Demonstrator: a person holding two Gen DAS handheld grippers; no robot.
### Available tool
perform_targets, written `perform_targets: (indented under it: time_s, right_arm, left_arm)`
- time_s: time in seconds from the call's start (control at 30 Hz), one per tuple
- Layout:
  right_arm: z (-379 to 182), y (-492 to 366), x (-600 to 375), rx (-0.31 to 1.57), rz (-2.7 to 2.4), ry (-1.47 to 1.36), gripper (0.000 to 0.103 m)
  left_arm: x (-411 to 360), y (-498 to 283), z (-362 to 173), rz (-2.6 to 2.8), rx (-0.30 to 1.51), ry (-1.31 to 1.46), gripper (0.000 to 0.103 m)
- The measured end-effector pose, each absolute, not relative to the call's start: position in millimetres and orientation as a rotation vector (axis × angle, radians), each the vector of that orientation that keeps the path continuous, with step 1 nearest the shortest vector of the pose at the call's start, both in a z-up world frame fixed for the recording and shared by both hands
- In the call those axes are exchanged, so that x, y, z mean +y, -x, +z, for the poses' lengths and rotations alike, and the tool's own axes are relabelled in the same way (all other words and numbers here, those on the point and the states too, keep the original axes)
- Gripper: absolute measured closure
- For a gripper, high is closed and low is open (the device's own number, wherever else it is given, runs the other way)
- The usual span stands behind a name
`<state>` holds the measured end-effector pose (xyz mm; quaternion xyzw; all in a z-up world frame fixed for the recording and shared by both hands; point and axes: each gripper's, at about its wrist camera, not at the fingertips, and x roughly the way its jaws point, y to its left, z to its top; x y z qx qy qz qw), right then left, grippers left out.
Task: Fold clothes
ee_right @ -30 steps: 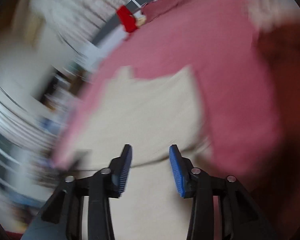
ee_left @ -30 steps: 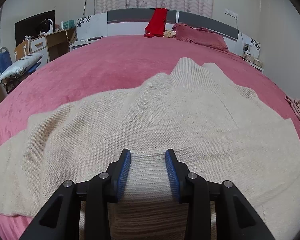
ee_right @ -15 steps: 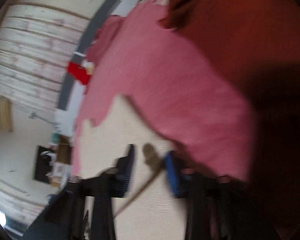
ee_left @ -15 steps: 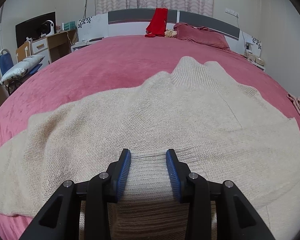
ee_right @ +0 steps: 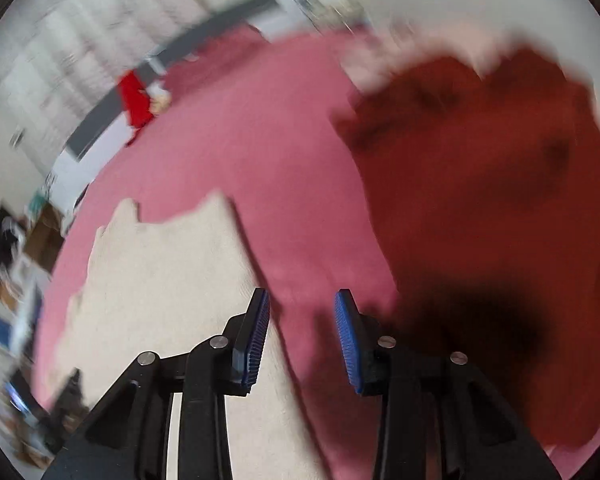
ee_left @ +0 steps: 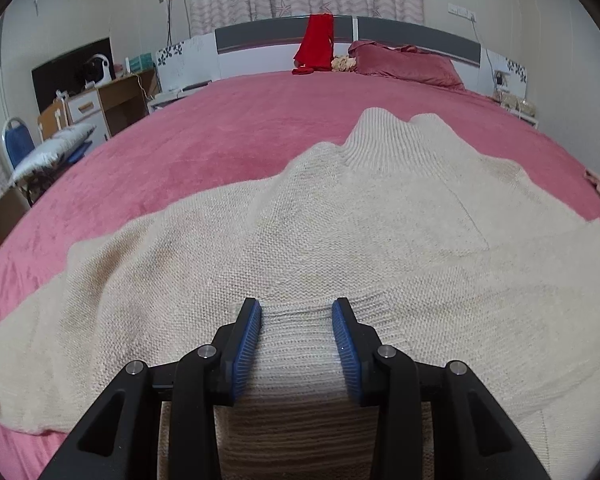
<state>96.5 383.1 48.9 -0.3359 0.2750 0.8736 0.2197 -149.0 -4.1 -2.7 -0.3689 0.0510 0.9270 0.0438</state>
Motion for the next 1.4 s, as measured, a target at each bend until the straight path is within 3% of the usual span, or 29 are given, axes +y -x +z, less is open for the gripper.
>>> perform_targets:
  time_s: [0.23, 0.37, 0.53, 0.57, 0.6, 0.63, 0.73, 0.83, 1.03, 1.17, 1.4]
  right_arm:
    - [46, 23, 338, 0.246, 2.705, 1.082, 0.064]
    - [13, 54, 345, 0.113, 2.691, 1.202, 0.064]
    - [3, 78, 388, 0.112, 2.615, 1.176, 0.064]
    - [3, 81, 393, 0.103, 2.586, 1.171, 0.06]
    - [1, 87, 398, 0.106, 2.554, 1.185, 0.044]
    - [-1, 93, 402, 0.108, 2.521, 1.198, 0.04]
    - [21, 86, 405, 0.188, 2.511, 1.116, 0.04]
    - [45, 71, 363, 0.15, 2.667, 1.007, 0.04]
    - [22, 84, 254, 0.117, 2.965, 1.26, 0.04]
    - [-19, 103, 213, -0.157, 2.904, 1.412, 0.039]
    - [0, 90, 239, 0.008, 2.81, 1.354, 0.037]
  left_arm:
    - [-10, 150, -3, 2.82, 0.116, 1.132, 0.064]
    - [-12, 152, -3, 2.814, 0.098, 1.14, 0.063]
    - [-8, 153, -4, 2.819, 0.115, 1.147, 0.062]
    - [-7, 153, -4, 2.819, 0.118, 1.147, 0.062]
    - [-6, 153, -4, 2.82, 0.119, 1.147, 0.062]
    - [-6, 153, -5, 2.819, 0.117, 1.147, 0.062]
    - [-6, 154, -4, 2.819, 0.114, 1.148, 0.062]
    - [-8, 152, -5, 2.827, 0.13, 1.145, 0.062]
    - [-18, 150, -4, 2.816, 0.065, 1.139, 0.062]
    - [-32, 149, -4, 2.799, -0.02, 1.144, 0.062]
    - [-58, 147, -1, 2.817, -0.123, 1.187, 0.063]
